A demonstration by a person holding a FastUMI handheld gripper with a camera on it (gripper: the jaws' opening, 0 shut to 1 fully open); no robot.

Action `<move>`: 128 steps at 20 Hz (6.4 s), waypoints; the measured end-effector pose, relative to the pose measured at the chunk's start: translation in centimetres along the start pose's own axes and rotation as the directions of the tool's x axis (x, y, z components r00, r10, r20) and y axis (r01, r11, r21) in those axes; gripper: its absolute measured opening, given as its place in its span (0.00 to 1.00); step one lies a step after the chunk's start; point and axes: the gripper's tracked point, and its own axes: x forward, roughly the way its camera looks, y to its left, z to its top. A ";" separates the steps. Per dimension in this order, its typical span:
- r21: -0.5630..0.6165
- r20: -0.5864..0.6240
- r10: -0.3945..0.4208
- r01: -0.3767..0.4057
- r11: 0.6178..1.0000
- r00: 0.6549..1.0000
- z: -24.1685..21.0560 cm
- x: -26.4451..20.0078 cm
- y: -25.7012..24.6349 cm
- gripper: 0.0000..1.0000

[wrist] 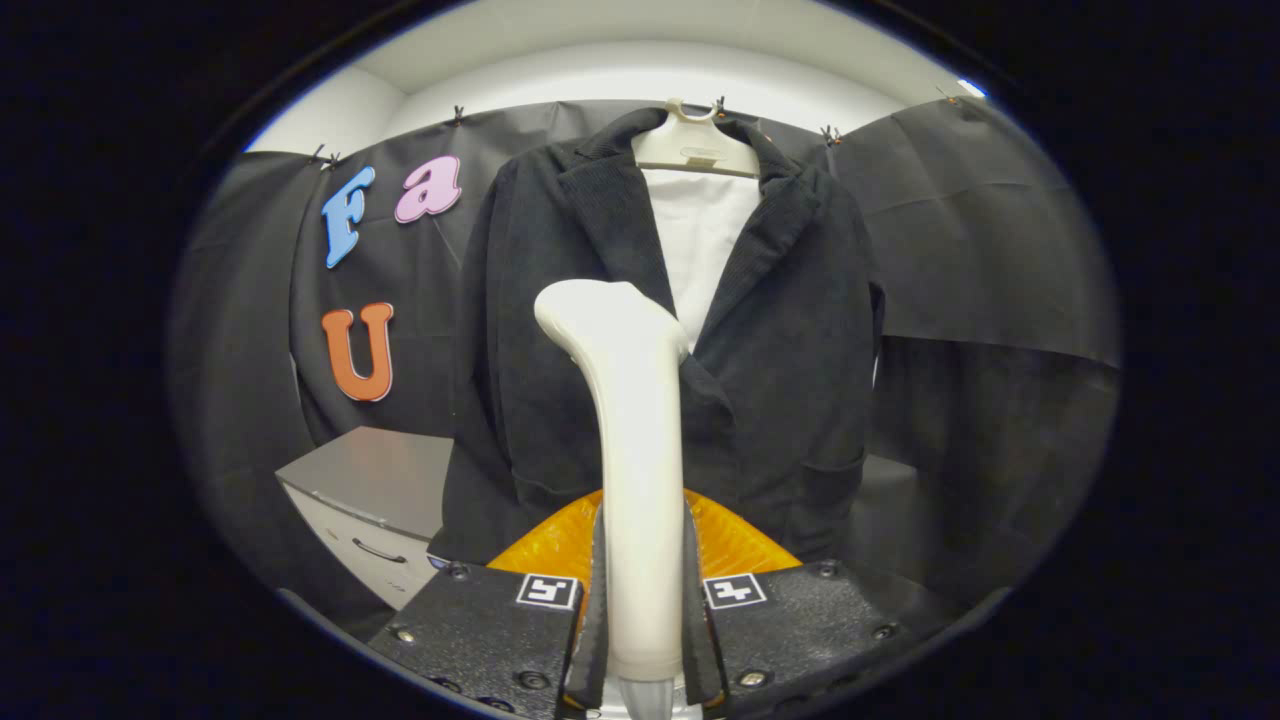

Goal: Iron the clothes twice with a garment steamer, once on the left side and once on the right side.

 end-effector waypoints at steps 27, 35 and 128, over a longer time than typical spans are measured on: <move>-0.030 -0.169 -0.033 0.028 0.999 0.985 -13.3 0.0 -1.7 0.33; -0.051 -0.229 -0.046 0.036 0.998 0.972 -18.0 0.1 -1.5 0.33; -0.052 -0.126 -0.191 0.185 0.981 0.974 -5.6 1.7 -12.4 0.33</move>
